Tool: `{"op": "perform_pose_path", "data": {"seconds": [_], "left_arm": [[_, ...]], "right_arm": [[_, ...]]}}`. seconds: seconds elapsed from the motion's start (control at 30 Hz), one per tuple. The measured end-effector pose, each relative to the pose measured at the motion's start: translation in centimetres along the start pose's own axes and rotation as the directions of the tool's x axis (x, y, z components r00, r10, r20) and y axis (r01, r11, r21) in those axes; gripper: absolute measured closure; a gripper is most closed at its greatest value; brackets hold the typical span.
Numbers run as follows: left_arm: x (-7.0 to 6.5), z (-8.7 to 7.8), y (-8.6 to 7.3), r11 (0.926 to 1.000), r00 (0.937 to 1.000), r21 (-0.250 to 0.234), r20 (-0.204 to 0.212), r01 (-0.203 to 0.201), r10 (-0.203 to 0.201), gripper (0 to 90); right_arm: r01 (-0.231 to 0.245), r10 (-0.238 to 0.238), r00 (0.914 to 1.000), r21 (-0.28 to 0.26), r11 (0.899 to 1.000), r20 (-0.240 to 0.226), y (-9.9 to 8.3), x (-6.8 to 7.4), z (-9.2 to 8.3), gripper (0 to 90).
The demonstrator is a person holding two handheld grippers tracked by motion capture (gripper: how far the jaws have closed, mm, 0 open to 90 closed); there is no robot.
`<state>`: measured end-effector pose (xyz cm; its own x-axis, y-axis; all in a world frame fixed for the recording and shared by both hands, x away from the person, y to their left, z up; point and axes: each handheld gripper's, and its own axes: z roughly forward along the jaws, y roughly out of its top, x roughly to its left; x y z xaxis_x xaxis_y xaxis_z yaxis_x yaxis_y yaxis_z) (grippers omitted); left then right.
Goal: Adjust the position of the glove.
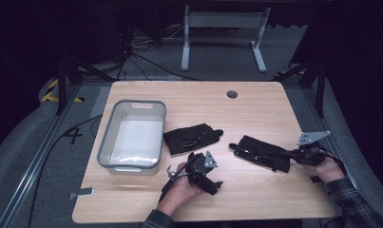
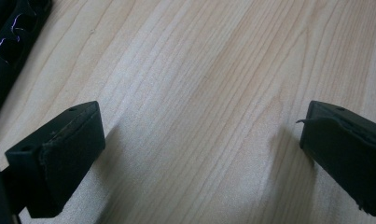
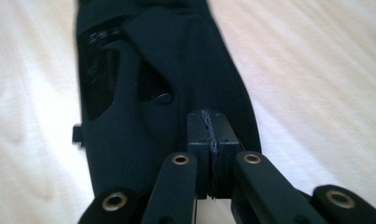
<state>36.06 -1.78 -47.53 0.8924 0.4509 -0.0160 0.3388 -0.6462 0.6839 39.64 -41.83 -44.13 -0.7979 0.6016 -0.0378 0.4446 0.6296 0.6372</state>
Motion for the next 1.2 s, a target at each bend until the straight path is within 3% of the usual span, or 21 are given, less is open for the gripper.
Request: {"op": "perform_pose_path", "data": {"seconds": [0.37, 0.43, 0.63, 0.9, 1.0, 1.2], "left_arm": [[0.0, 0.0, 0.0, 1.0000, 1.0000, 0.000, 0.000, 0.000, 0.000, 0.2], [0.0, 0.0, 0.0, 1.0000, 1.0000, 0.000, 0.000, 0.000, 0.000, 0.2], [0.0, 0.0, 0.0, 1.0000, 1.0000, 0.000, 0.000, 0.000, 0.000, 0.2], [0.0, 0.0, 0.0, 1.0000, 1.0000, 0.000, 0.000, 0.000, 0.000, 0.2], [0.0, 0.0, 0.0, 1.0000, 1.0000, 0.000, 0.000, 0.000, 0.000, 0.2], [0.0, 0.0, 0.0, 1.0000, 1.0000, -0.001, 0.001, 0.000, 0.000, 0.2]], "right_arm": [[0.082, -0.082, 0.9930, -0.007, 0.997, -0.084, 0.0, 4.4, 0.0, 90.0], [0.104, -0.105, 0.9880, -0.009, 0.995, -0.114, 0.1, 5.7, 0.1, 90.0], [0.147, -0.148, 0.9747, -0.017, 0.989, -0.168, 0.5, 7.8, 0.6, 90.0], [0.177, -0.178, 0.9557, -0.028, 0.984, -0.234, 0.9, 9.3, 1.1, 90.0], [0.186, -0.188, 0.9530, -0.029, 0.982, -0.238, 1.0, 9.6, 1.2, 90.0], [0.222, -0.224, 0.9379, -0.040, 0.974, -0.265, 2.0, 10.7, 2.1, 90.0]]}}
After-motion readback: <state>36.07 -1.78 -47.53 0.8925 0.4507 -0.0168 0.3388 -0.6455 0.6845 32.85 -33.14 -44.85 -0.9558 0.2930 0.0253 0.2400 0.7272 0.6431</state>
